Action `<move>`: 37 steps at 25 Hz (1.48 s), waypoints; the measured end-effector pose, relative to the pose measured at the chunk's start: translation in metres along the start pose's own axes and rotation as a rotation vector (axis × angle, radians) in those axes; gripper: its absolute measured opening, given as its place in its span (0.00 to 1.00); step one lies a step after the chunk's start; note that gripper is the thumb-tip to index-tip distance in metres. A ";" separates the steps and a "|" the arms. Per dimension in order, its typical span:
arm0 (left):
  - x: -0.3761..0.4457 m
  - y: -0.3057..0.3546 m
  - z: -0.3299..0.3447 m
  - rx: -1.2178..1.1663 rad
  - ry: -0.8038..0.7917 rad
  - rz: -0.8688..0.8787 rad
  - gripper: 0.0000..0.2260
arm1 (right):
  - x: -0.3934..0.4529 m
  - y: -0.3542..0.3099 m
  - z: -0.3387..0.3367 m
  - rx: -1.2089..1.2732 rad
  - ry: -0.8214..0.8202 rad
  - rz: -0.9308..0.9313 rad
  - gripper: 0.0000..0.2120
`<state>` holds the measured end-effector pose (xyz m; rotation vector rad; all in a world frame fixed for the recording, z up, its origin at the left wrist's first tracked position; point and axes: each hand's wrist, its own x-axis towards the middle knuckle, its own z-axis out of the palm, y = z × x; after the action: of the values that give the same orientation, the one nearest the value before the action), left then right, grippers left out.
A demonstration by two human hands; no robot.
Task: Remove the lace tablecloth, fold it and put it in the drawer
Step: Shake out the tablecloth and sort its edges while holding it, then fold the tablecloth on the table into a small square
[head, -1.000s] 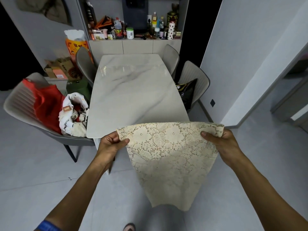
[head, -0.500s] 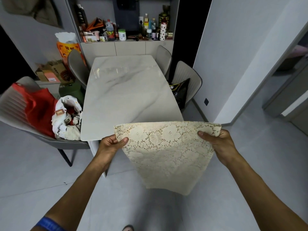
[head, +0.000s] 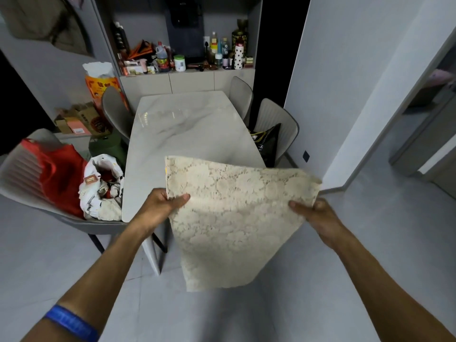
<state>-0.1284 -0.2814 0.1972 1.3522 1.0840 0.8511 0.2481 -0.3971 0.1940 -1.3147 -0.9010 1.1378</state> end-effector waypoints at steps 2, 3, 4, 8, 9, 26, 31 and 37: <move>0.003 -0.005 -0.009 -0.014 0.002 -0.010 0.14 | 0.003 0.007 0.011 -0.030 -0.001 0.055 0.12; 0.006 -0.002 -0.016 -0.069 0.012 0.003 0.14 | 0.009 0.005 0.015 -0.008 0.016 0.045 0.14; 0.012 0.002 -0.024 -0.136 0.027 0.010 0.14 | 0.016 0.000 0.019 0.038 0.029 0.024 0.18; 0.045 0.025 -0.062 -0.355 0.120 -0.017 0.22 | 0.032 0.006 0.054 0.029 -0.015 0.079 0.23; 0.054 0.029 -0.073 -0.348 0.131 -0.037 0.20 | 0.032 0.014 0.068 0.017 -0.005 0.111 0.21; 0.301 0.128 -0.178 -0.267 0.216 -0.163 0.08 | 0.341 -0.137 0.165 0.105 -0.086 0.120 0.17; 0.463 0.183 -0.188 0.136 0.449 -0.243 0.07 | 0.542 -0.162 0.225 -0.350 0.235 0.080 0.10; 0.575 0.354 -0.229 -0.119 0.535 0.506 0.11 | 0.651 -0.327 0.258 0.222 0.150 -0.476 0.13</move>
<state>-0.1233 0.3612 0.5060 1.3517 1.0742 1.6951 0.1950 0.3239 0.4677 -0.9239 -0.8875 0.7328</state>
